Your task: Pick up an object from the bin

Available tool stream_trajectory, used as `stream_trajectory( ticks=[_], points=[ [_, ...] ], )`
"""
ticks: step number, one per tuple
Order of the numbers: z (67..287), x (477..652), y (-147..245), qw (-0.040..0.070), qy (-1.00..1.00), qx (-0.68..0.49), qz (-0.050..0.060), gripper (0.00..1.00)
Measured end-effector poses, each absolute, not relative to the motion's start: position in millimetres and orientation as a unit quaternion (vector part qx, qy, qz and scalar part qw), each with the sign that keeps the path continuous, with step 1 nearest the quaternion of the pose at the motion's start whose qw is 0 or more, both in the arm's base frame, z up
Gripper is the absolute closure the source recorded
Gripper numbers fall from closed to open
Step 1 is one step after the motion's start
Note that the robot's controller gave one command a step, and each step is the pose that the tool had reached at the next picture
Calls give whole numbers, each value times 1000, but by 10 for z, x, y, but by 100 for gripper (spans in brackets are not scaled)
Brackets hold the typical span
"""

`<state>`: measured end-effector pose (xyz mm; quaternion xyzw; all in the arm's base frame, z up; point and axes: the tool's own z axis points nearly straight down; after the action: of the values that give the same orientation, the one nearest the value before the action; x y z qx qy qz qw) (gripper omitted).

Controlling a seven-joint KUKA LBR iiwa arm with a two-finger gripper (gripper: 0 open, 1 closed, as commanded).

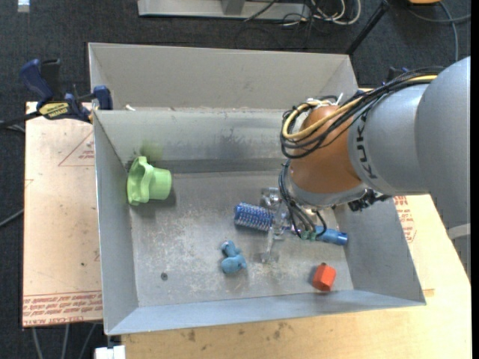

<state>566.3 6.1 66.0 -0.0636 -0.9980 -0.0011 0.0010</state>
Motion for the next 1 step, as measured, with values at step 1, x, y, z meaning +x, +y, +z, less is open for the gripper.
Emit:
stream_trajectory(
  ticks=[1],
  points=[
    [662,5667,65,1,-998,-63,-1,0]
  ],
)
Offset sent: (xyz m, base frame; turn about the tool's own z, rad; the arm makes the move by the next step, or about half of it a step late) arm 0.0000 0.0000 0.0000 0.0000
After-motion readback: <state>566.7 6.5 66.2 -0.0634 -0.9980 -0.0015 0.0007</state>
